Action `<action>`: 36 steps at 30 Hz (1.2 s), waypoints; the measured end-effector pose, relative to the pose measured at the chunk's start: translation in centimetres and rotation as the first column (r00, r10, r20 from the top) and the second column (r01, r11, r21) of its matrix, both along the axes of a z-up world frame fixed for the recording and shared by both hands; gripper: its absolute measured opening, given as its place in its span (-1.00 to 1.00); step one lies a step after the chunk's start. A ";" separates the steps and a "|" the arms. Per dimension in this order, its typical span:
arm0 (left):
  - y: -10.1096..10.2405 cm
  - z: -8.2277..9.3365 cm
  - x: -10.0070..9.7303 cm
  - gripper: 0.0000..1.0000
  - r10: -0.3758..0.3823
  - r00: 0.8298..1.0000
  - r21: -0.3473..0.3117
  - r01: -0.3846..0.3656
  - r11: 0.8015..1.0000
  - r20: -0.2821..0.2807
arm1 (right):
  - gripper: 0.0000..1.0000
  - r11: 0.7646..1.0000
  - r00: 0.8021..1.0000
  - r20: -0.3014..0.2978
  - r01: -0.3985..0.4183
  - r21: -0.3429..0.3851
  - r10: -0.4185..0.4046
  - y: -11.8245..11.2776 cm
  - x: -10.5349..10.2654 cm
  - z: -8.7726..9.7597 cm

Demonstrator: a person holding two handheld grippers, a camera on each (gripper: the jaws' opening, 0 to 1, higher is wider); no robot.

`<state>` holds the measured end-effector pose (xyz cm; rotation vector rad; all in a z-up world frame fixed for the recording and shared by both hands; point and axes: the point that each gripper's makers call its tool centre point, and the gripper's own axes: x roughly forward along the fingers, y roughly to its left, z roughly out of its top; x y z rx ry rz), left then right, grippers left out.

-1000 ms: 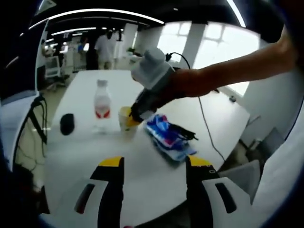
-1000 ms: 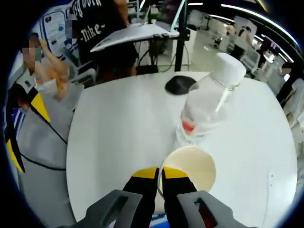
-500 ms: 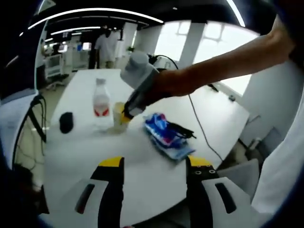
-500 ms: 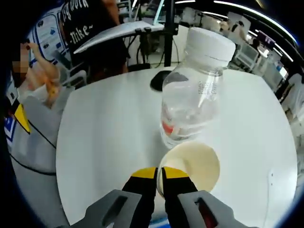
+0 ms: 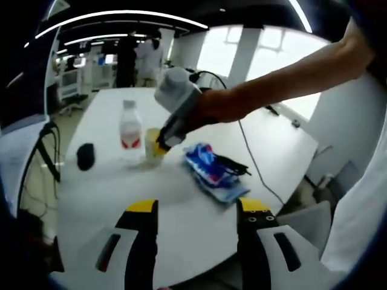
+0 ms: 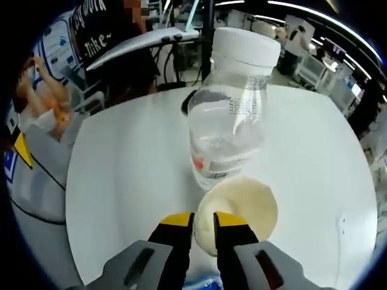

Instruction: Arrange the tabletop items into an orderly group along one side of the table until the central work area is clear of visible clutter.

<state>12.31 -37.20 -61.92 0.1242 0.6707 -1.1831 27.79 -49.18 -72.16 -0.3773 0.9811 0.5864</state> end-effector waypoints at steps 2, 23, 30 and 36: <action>-0.1 0.0 -0.1 0.02 -0.001 1.000 0.000 0.001 1.000 -0.001 | -0.76 1.000 1.000 0.004 0.009 -0.003 -0.009 -0.5 0.3 0.0; -1.3 -0.1 -0.8 0.01 -0.019 1.000 0.009 0.019 1.000 0.001 | -0.54 1.000 0.995 0.103 -0.013 0.015 0.012 -0.1 -1.2 3.0; -1.9 0.1 -1.5 0.01 -0.024 1.000 0.011 0.024 1.000 0.003 | -0.51 0.999 0.986 0.168 0.003 0.046 -0.011 -0.1 -0.9 4.1; -2.5 0.6 -2.7 0.01 -0.024 1.000 0.007 0.024 1.000 -0.009 | -0.49 0.997 0.978 0.207 0.024 0.070 -0.038 -0.5 -2.7 6.0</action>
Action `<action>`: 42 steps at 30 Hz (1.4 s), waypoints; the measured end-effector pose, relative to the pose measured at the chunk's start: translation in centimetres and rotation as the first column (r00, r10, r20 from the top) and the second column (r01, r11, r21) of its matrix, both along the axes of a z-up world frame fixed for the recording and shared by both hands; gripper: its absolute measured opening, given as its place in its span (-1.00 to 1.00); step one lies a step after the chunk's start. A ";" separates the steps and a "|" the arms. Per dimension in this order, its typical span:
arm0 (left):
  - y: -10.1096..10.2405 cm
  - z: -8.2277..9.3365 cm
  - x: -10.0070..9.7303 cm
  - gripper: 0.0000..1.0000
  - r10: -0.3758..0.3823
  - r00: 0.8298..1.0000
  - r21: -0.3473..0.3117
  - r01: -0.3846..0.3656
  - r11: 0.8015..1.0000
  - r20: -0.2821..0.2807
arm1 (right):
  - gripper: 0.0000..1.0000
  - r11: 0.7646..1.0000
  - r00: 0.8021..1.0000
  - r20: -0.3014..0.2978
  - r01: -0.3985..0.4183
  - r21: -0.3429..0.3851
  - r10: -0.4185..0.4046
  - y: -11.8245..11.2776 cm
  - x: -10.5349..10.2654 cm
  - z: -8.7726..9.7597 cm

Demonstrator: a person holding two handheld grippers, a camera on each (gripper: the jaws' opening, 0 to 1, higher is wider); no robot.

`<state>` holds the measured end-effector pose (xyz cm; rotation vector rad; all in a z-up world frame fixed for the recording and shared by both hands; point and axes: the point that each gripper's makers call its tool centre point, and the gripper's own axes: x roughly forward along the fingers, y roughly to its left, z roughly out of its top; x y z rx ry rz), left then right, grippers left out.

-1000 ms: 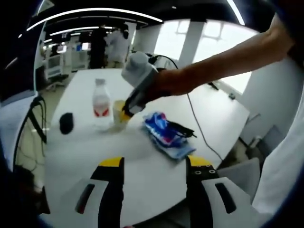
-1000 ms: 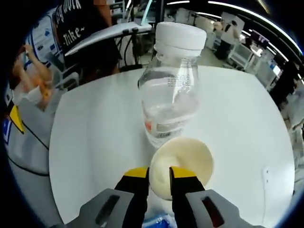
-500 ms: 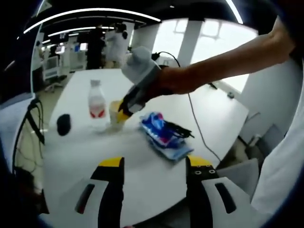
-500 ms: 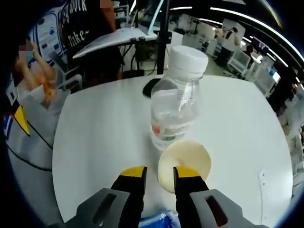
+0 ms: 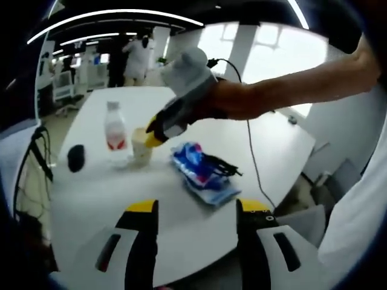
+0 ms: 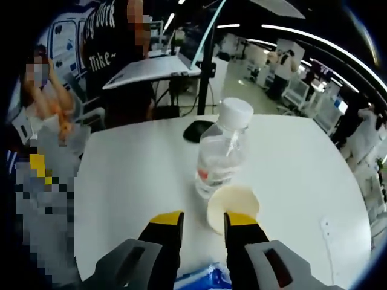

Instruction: Arrange the tabletop items into an orderly group along one side of the table until the central work area is clear of visible clutter.

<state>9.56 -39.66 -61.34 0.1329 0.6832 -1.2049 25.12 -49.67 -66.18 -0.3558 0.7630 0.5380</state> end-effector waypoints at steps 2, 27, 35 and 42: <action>0.1 0.1 0.0 0.01 -0.001 1.000 0.003 0.001 1.000 0.004 | -0.50 1.000 1.000 0.012 0.023 0.016 -0.023 -0.5 -0.5 0.3; -1.1 1.1 -1.2 0.09 -0.050 0.999 0.024 0.049 0.998 0.015 | -0.52 0.869 0.894 -0.040 0.444 0.219 -0.446 -11.1 -10.5 -0.4; -1.7 0.8 -1.7 0.09 -0.074 0.997 0.031 0.074 0.997 0.011 | -0.52 0.835 0.861 -0.059 0.504 0.222 -0.505 -12.5 -14.6 -0.9; -1.7 0.4 -2.1 0.08 -0.076 0.997 0.033 0.077 0.997 -0.006 | -0.53 0.805 0.833 -0.082 0.550 0.222 -0.547 -13.4 -18.0 -1.9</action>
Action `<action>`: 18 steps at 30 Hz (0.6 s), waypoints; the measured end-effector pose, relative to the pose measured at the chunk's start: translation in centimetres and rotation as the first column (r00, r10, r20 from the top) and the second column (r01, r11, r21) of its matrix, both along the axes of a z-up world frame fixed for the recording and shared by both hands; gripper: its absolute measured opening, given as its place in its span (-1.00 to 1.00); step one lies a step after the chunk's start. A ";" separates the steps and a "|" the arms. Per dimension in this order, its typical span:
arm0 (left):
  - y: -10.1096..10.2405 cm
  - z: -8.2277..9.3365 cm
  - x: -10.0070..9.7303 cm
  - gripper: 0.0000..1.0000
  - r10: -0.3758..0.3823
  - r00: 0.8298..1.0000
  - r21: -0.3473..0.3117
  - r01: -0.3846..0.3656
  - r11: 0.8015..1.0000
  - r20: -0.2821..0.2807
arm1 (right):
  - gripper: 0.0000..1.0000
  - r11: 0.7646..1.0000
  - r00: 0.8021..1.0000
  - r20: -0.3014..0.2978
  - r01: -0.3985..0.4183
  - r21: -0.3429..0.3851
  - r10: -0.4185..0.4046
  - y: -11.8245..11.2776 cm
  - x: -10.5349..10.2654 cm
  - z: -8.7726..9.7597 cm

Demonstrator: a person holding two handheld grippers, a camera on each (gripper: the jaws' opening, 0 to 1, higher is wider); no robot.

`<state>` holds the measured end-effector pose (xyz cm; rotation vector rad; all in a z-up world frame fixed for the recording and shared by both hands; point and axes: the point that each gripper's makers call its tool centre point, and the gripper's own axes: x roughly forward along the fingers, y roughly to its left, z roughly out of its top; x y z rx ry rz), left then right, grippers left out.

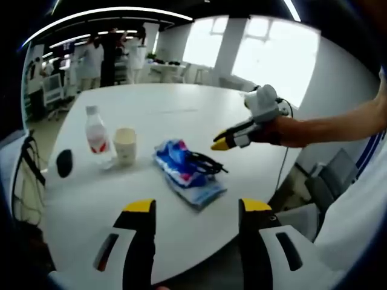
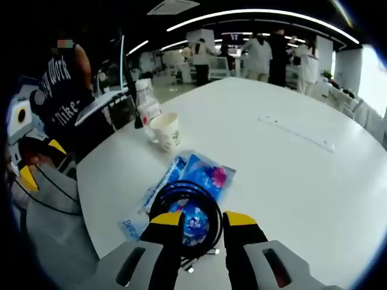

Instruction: Arrange the tabletop items into an orderly group along one side of the table until the central work area is clear of visible clutter.

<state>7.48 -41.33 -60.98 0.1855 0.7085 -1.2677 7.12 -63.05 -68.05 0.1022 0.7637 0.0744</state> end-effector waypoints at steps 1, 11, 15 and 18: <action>0.0 -0.1 -0.1 0.08 0.000 1.000 0.000 0.000 1.000 -0.003 | -0.53 1.000 1.000 -0.002 0.008 0.003 -0.008 -0.1 -0.4 -0.1; -0.5 -0.6 -0.9 0.06 -0.010 1.000 0.004 0.010 1.000 -0.025 | -0.54 0.995 0.996 -0.014 0.085 0.056 -0.085 0.5 -4.2 -1.7; -0.8 -1.0 -1.4 0.03 0.005 0.999 0.004 -0.005 1.000 -0.047 | -0.55 0.992 0.994 -0.017 0.105 0.074 -0.104 1.0 -5.3 -2.0; -0.8 -1.7 -1.7 0.03 0.003 0.998 0.009 -0.002 1.000 -0.059 | -0.55 0.989 0.993 -0.026 0.116 0.089 -0.114 1.6 -6.6 -2.4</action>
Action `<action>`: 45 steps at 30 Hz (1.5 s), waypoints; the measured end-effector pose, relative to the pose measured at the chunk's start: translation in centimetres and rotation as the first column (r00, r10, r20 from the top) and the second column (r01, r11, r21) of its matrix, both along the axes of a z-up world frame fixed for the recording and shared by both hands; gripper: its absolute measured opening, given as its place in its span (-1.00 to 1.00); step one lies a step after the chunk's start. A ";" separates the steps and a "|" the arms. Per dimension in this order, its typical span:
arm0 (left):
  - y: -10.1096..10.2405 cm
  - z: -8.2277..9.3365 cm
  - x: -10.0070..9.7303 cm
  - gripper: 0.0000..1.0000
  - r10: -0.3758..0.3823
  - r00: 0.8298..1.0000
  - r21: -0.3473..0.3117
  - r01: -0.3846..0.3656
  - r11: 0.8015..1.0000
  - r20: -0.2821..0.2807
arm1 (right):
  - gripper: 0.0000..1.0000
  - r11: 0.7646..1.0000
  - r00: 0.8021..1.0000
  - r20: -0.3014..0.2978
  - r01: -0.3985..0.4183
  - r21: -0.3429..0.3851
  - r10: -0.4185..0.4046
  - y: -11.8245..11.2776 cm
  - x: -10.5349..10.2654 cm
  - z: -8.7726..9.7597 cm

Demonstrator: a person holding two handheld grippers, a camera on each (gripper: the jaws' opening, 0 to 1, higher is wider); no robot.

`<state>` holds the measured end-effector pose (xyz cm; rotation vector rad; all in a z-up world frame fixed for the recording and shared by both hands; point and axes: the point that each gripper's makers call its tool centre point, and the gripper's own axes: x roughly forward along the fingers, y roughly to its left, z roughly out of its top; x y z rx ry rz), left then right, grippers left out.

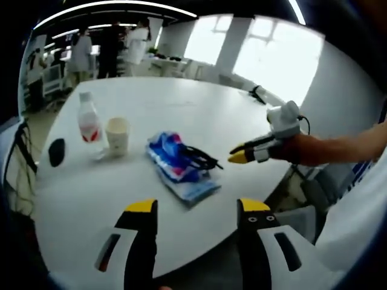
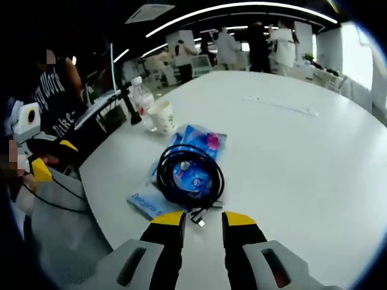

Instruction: Arrange the tabletop items into an orderly group along one side of the table until the central work area is clear of visible clutter.

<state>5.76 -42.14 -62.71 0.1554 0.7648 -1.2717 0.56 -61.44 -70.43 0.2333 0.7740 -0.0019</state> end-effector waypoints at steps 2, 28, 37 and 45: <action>-0.1 0.0 -0.3 0.03 -0.005 1.000 0.005 0.005 1.000 -0.008 | -0.55 1.000 1.000 -0.002 0.006 0.007 -0.006 0.4 -0.6 -0.2; 0.6 0.3 0.8 0.07 -0.008 1.000 0.000 0.008 1.000 0.011 | -0.55 0.998 0.998 0.014 -0.056 0.003 0.055 2.8 1.5 0.1; 0.8 0.3 1.4 0.08 0.000 1.000 -0.003 0.000 1.000 0.011 | -0.55 0.998 0.998 0.027 -0.054 0.021 0.053 3.1 2.9 0.9; 1.2 0.5 1.6 0.13 -0.033 0.998 0.020 0.032 0.999 0.044 | -0.55 0.997 0.998 0.048 -0.055 0.054 0.052 3.7 4.6 1.8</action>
